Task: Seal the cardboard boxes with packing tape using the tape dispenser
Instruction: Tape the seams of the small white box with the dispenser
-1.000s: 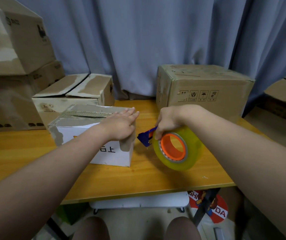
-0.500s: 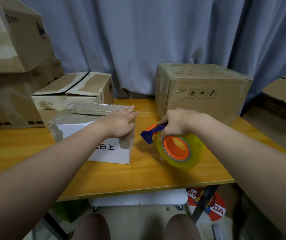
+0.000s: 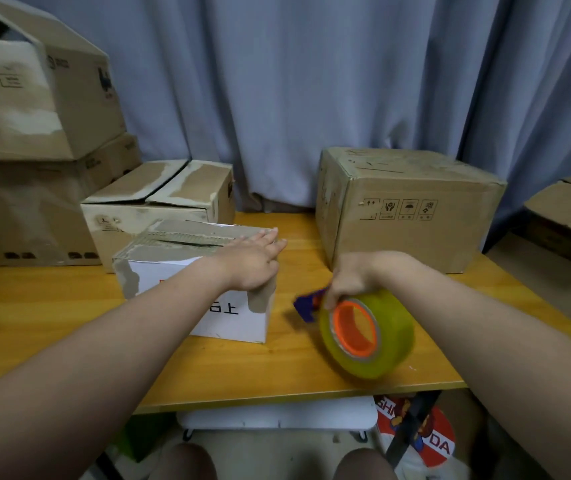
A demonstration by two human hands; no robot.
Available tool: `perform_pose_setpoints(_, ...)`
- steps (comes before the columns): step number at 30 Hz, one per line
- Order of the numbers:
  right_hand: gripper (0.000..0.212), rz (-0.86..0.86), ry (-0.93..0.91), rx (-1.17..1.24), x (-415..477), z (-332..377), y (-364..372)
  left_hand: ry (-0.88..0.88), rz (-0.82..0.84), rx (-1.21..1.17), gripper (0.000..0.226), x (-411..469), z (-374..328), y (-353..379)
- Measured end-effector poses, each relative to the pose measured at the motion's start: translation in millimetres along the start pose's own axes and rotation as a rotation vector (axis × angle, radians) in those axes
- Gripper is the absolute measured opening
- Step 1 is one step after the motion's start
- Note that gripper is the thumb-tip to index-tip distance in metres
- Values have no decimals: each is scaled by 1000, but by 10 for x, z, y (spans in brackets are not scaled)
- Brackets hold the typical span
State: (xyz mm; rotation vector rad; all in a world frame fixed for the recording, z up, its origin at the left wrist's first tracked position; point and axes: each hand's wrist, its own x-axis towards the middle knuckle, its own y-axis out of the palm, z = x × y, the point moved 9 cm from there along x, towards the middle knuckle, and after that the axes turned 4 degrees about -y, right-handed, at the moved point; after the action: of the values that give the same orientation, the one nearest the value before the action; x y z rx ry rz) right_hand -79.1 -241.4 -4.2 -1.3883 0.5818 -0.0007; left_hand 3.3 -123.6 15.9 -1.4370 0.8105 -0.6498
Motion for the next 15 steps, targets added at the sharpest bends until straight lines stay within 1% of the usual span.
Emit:
perform_pose_setpoints(2,44,73,36,-60,-10,-156,196,6,0,0,55,-3,0,3)
perform_pose_setpoints(3,45,48,36,-18,-37,-254,196,10,-6,0,54,1,2,3)
perform_pose_setpoints(4,44,-21,19,89,-72,-339,128,13,-10,-4,54,4,5,4)
perform_pose_setpoints(6,41,-184,-35,427,-150,-532,-43,16,-16,-15,54,7,7,10)
perform_pose_setpoints(8,38,-258,-47,832,-174,-709,-73,19,-22,-17,54,18,15,15)
perform_pose_setpoints(9,40,-271,-32,980,-144,-781,-22,20,-25,-16,54,21,18,16)
perform_pose_setpoints(10,46,-290,-12,1084,-95,-848,54,20,-29,-14,54,18,25,18)
perform_pose_setpoints(12,60,-339,85,1265,41,-986,304,16,-38,-16,53,10,31,17)
perform_pose_setpoints(13,59,-348,138,1370,102,-1027,456,15,-41,-18,53,8,32,17)
perform_pose_setpoints(15,46,-327,224,1498,176,-1020,733,14,-41,-22,53,7,27,23)
